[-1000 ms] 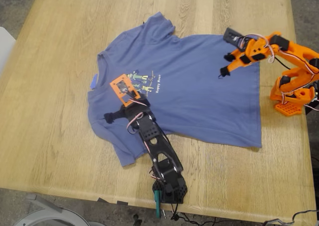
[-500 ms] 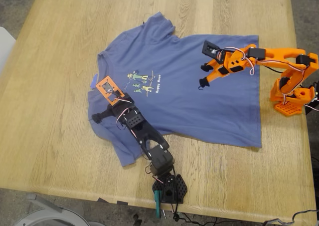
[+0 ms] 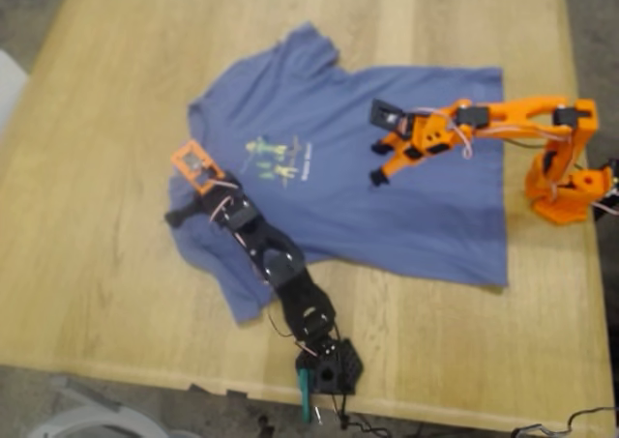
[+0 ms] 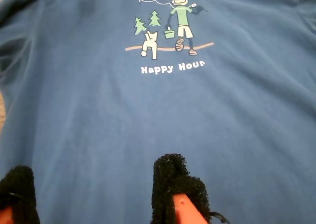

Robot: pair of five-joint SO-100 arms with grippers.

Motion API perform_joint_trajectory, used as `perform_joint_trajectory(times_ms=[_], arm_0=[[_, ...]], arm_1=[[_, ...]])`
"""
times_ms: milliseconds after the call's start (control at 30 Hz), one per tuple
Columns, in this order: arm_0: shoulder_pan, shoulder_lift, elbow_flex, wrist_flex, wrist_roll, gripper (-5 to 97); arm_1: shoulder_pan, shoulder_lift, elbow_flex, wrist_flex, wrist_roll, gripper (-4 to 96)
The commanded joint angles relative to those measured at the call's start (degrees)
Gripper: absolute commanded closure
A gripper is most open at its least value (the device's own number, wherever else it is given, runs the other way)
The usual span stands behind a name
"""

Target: Fold a T-shirt

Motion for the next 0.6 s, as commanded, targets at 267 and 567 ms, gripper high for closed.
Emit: perform_joint_trajectory(times_ms=[267, 567], arm_0=[[-4.48, -17.67, -27.95, 1.32, 1.32, 19], [-4.13, -47.72, -77.43, 22.32, 0.97, 21]], arm_1=[[-2.64, -4.31, -7.56, -0.62, 1.32, 56.6], [-4.48, 0.53, 2.29, 0.26, 2.72, 56.6]])
